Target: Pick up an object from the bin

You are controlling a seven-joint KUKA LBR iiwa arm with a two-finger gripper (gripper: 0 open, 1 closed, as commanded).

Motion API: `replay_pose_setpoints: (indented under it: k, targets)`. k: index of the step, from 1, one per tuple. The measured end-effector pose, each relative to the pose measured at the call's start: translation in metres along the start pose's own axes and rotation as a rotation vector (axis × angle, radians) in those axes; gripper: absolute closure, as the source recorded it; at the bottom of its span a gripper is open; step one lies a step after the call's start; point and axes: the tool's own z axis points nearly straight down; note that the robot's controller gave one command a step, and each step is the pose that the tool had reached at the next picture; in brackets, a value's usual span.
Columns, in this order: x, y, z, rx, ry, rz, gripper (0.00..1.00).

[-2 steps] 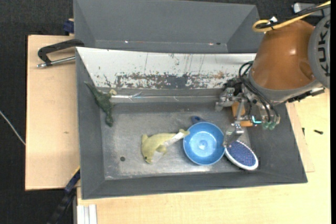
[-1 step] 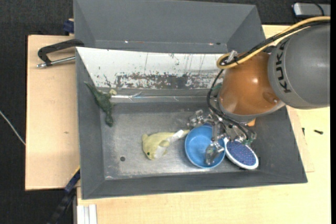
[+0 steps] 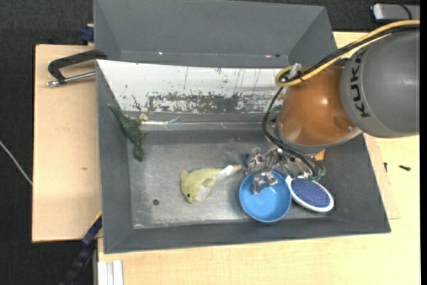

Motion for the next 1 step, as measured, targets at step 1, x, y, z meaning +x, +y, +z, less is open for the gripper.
replay_pose_setpoints:
  k: [1]
  targets:
    - [-0.0034,-0.0212,-0.1757,0.004,-0.002,-0.19,1.0]
